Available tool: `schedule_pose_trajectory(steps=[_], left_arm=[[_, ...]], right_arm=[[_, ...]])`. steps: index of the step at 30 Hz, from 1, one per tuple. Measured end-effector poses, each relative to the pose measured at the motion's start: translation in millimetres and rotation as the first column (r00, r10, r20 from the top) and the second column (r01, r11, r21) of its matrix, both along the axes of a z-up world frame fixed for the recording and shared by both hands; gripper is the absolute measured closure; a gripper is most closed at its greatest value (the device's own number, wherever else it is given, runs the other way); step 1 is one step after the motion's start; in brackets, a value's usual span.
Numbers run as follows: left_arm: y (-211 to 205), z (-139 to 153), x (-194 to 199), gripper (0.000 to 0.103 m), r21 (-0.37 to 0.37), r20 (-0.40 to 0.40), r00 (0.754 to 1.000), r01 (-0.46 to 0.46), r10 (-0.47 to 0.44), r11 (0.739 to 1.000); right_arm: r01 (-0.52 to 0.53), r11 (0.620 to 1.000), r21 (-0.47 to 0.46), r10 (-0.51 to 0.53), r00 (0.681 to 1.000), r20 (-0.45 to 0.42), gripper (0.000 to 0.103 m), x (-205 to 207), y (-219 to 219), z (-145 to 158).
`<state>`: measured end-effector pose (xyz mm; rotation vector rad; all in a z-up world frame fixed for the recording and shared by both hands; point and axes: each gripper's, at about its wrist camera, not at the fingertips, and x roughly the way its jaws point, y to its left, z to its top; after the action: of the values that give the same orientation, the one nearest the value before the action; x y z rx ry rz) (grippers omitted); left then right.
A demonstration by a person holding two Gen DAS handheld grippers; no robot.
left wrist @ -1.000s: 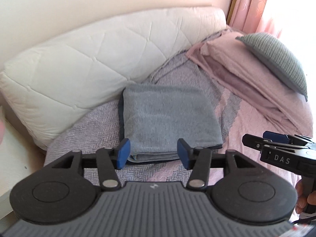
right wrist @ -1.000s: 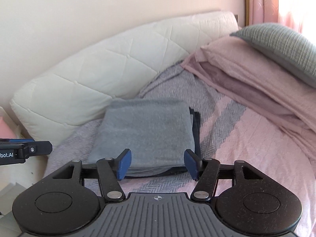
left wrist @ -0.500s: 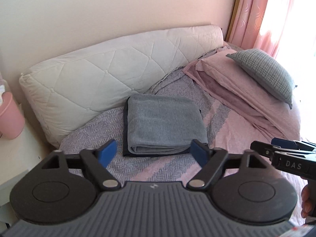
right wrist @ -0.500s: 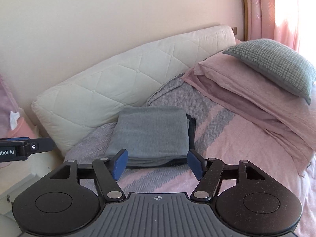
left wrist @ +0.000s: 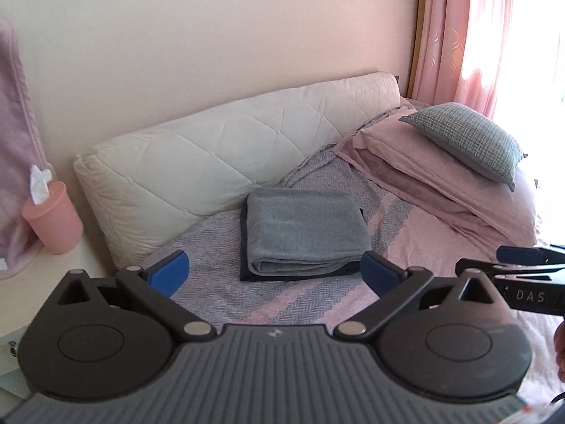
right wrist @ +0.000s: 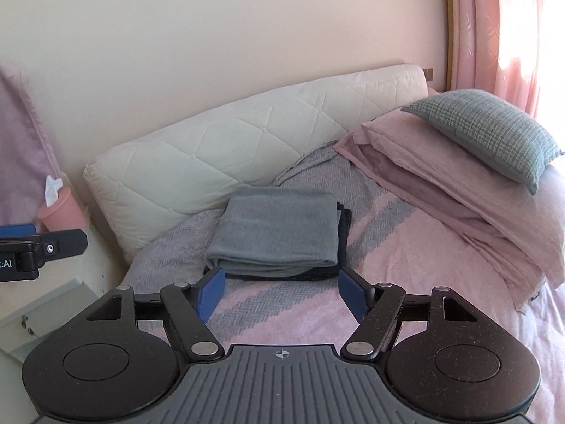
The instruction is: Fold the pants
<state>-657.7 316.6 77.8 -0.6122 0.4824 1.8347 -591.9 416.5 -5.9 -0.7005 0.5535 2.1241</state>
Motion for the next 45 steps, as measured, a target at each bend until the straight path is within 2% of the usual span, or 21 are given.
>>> schedule_pose_trajectory(steps=[6, 11, 16, 28, 45], left_arm=[[-28, 0, 14, 0.001, -0.006, 0.031, 0.999, 0.008, -0.007, 1.0], [-48, 0, 30, 0.001, -0.023, 0.018, 1.0, 0.005, -0.005, 1.0], [-71, -1, 47, 0.001, -0.035, 0.047, 0.999, 0.005, -0.004, 0.999], [-122, -4, 86, 0.001, -0.061, 0.081, 0.997, 0.004, 0.001, 0.998], [-148, -13, 102, 0.001, -0.082, 0.087, 0.996, -0.021, 0.028, 0.996]], right_arm=[[-0.006, 1.0, 0.027, 0.006, 1.0, -0.006, 0.035, 14, -31, 8], [-0.022, 0.998, 0.05, 0.023, 1.0, -0.016, 0.035, 31, -56, 17], [-0.027, 0.999, 0.033, 0.029, 0.999, -0.04, 0.035, 50, -76, 24], [-0.047, 0.999, -0.018, 0.047, 0.998, -0.037, 0.035, 89, -128, 26], [-0.103, 0.993, -0.062, 0.1, 0.994, -0.04, 0.035, 96, -153, 14]])
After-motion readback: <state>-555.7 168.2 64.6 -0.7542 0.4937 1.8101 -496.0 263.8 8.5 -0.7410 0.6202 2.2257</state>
